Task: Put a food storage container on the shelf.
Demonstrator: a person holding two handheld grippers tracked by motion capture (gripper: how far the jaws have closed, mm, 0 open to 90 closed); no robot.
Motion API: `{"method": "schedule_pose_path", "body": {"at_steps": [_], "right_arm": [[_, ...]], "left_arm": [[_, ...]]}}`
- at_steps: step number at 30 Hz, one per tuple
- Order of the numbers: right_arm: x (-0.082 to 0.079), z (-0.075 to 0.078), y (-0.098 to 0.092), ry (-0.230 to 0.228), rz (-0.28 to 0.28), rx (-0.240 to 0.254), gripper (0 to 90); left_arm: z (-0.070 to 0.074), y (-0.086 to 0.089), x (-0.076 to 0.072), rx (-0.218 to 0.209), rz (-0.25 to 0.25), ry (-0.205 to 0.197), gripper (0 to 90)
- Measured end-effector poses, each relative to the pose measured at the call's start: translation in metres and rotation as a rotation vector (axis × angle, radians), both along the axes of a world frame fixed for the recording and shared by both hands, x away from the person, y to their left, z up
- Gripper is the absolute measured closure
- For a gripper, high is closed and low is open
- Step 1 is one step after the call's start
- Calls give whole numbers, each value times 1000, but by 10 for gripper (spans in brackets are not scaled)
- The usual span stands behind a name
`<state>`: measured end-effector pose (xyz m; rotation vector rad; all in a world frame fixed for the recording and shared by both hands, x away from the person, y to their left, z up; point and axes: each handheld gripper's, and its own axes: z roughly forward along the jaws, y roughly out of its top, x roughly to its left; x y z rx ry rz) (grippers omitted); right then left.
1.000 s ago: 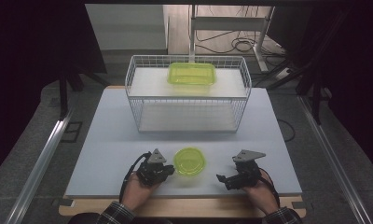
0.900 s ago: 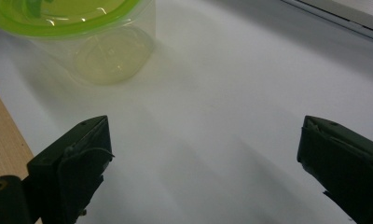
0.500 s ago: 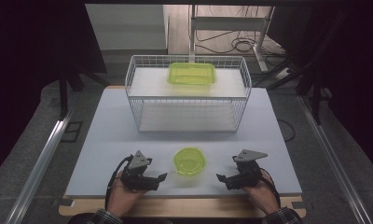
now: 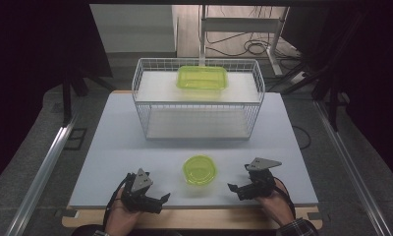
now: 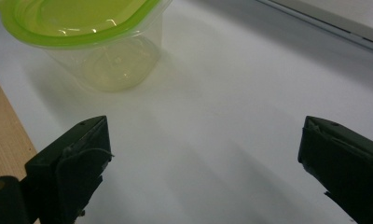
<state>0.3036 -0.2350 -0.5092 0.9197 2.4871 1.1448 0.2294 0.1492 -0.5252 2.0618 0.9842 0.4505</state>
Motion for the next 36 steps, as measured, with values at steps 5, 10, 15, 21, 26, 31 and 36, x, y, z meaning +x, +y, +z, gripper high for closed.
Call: {"method": "schedule_pose_path", "body": {"at_steps": [5,10,15,21,26,31,36], "right_arm": [[1,1,-1,-10,-1,21,29],[2,4,0,15,-9,50,39],[4,10,4,44,-23,66,40],[7,21,8,50,-32,114,40],[11,25,12,82,-30,107,102],[15,31,15,119,-21,121,194],[21,37,18,144,-19,139,265]], "left_arm": [[-1,2,0,-1,6,-12,0],[-2,0,-1,31,2,-32,0],[-2,-2,-2,57,-6,-47,0],[-2,-2,-2,62,1,-53,0],[-2,-2,-2,66,5,-55,0],[-2,-3,-2,66,4,-55,0],[-2,-3,-2,70,2,-59,0]]}}
